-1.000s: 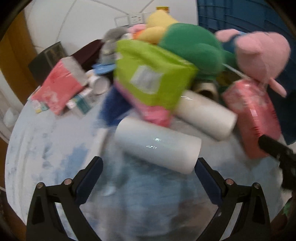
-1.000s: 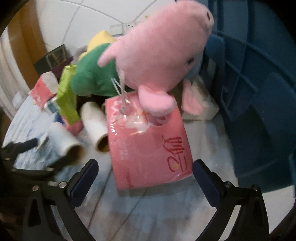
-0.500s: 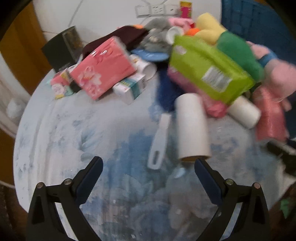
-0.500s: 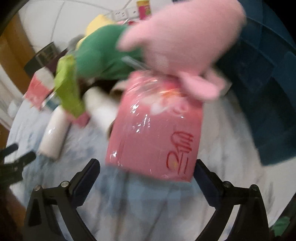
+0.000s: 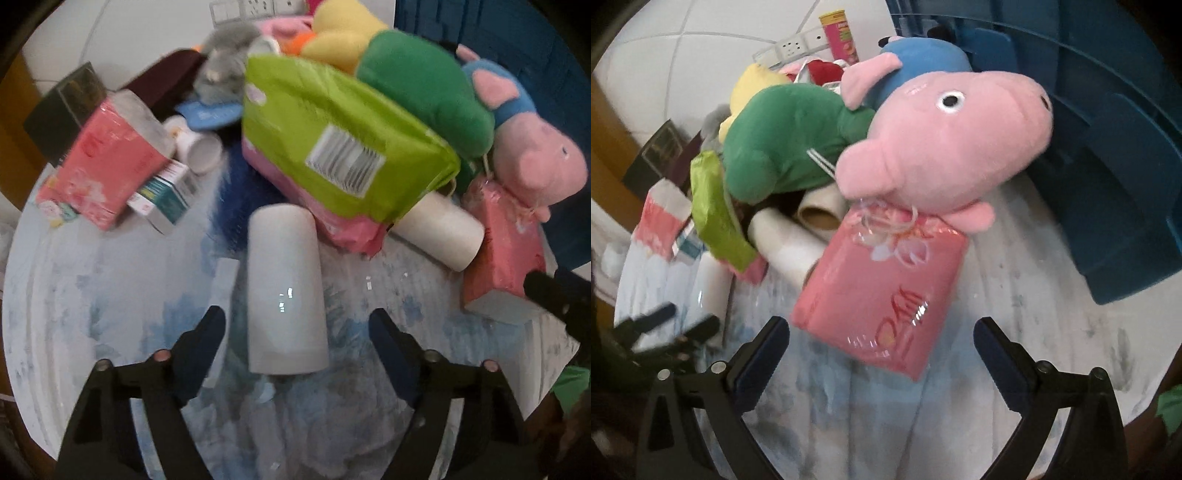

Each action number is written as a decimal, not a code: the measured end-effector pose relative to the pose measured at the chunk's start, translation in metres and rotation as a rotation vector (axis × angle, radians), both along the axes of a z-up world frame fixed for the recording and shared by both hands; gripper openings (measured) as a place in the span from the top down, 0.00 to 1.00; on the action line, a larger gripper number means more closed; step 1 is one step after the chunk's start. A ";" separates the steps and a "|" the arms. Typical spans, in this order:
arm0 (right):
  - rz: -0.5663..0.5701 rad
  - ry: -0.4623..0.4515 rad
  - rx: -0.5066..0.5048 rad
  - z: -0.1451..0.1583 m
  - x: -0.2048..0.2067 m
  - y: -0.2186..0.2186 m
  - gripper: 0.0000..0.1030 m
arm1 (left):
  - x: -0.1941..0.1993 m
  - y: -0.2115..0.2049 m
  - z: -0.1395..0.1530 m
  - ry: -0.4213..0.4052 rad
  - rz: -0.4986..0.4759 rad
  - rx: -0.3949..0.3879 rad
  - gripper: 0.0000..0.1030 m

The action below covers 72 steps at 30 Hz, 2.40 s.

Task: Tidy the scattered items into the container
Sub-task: 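Grasp the small pink tissue pack with the right gripper while the left grasps a white paper roll, then lift and carry the tissue pack and paper roll over the blue crate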

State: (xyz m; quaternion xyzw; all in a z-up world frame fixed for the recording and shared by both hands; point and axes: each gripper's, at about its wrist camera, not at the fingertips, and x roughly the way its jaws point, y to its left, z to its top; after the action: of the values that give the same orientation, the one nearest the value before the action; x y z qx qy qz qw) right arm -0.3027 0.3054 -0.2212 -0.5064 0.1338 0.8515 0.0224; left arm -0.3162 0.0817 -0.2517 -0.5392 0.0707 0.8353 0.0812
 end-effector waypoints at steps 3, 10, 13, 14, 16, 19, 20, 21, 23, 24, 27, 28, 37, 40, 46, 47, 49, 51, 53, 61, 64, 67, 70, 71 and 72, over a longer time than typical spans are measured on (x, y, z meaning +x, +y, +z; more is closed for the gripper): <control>-0.006 -0.021 -0.004 -0.008 -0.011 -0.006 0.02 | -0.006 0.003 -0.011 -0.026 -0.008 -0.008 0.24; -0.035 -0.048 0.013 -0.024 -0.025 -0.005 0.00 | -0.010 0.006 -0.024 -0.037 -0.029 -0.021 0.42; -0.012 -0.057 0.033 -0.021 -0.020 -0.007 0.04 | -0.008 0.003 -0.022 -0.038 -0.036 -0.009 0.50; -0.004 -0.063 0.040 -0.020 -0.016 -0.007 0.05 | -0.006 0.002 -0.021 -0.040 -0.039 -0.001 0.50; 0.010 -0.078 0.049 -0.018 -0.007 -0.007 0.05 | -0.001 -0.001 -0.019 -0.042 -0.050 0.009 0.50; 0.034 -0.108 0.057 -0.017 0.014 -0.004 0.05 | 0.007 -0.002 -0.018 -0.040 -0.069 0.011 0.51; 0.042 -0.117 0.058 -0.017 0.020 -0.002 0.05 | 0.008 -0.002 -0.017 -0.040 -0.074 0.010 0.51; 0.047 -0.124 0.060 -0.016 0.026 -0.001 0.05 | 0.008 -0.001 -0.018 -0.040 -0.076 0.007 0.51; 0.045 -0.123 0.053 -0.015 0.032 0.004 0.03 | 0.007 0.000 -0.018 -0.041 -0.079 0.001 0.51; 0.035 -0.117 0.051 -0.013 0.033 0.006 0.01 | 0.007 0.001 -0.018 -0.041 -0.080 -0.002 0.51; 0.005 -0.092 0.051 -0.004 0.029 0.010 0.00 | 0.002 0.003 -0.016 -0.049 -0.077 -0.001 0.46; -0.003 -0.085 0.050 -0.001 0.027 0.010 0.00 | 0.000 0.004 -0.016 -0.051 -0.075 -0.001 0.43; -0.079 -0.124 0.075 -0.010 0.005 0.009 0.00 | -0.005 0.016 -0.015 -0.017 -0.099 -0.031 0.36; -0.082 -0.155 0.059 -0.023 0.000 0.011 0.00 | -0.004 0.012 -0.014 -0.008 -0.102 -0.031 0.50; -0.051 -0.123 0.056 -0.016 0.003 -0.002 0.06 | 0.000 0.001 0.007 0.031 -0.110 0.015 0.51; -0.042 -0.113 0.053 -0.011 0.003 -0.006 0.07 | 0.001 0.000 0.012 0.042 -0.111 0.020 0.52; -0.017 -0.079 0.053 0.004 0.003 -0.015 0.07 | 0.003 -0.004 0.021 0.063 -0.114 0.032 0.54; 0.008 -0.040 0.053 0.021 0.003 -0.025 0.07 | 0.005 -0.007 0.030 0.084 -0.117 0.044 0.55; 0.032 0.000 0.053 0.039 0.002 -0.035 0.06 | 0.007 -0.010 0.039 0.106 -0.120 0.054 0.56; 0.065 0.134 0.091 0.088 0.026 -0.056 0.07 | 0.016 -0.030 0.082 0.198 -0.126 0.080 0.57; 0.073 0.163 0.107 0.095 0.032 -0.067 0.07 | 0.019 -0.037 0.098 0.233 -0.129 0.089 0.58; 0.077 0.186 0.119 0.105 0.029 -0.075 0.07 | 0.022 -0.044 0.115 0.267 -0.131 0.099 0.58; 0.076 0.202 0.128 0.112 0.027 -0.086 0.06 | 0.025 -0.051 0.129 0.300 -0.134 0.108 0.58; 0.076 0.206 0.130 0.115 0.026 -0.088 0.06 | 0.024 -0.052 0.132 0.305 -0.136 0.109 0.58; 0.076 0.210 0.133 0.117 0.025 -0.088 0.07 | 0.023 -0.052 0.134 0.309 -0.138 0.111 0.58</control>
State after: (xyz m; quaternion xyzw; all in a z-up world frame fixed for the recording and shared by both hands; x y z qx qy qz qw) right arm -0.2773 0.2170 -0.1042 -0.4167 0.0594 0.9071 0.0094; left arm -0.2929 0.0293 -0.1181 -0.3930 0.0731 0.9033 0.1560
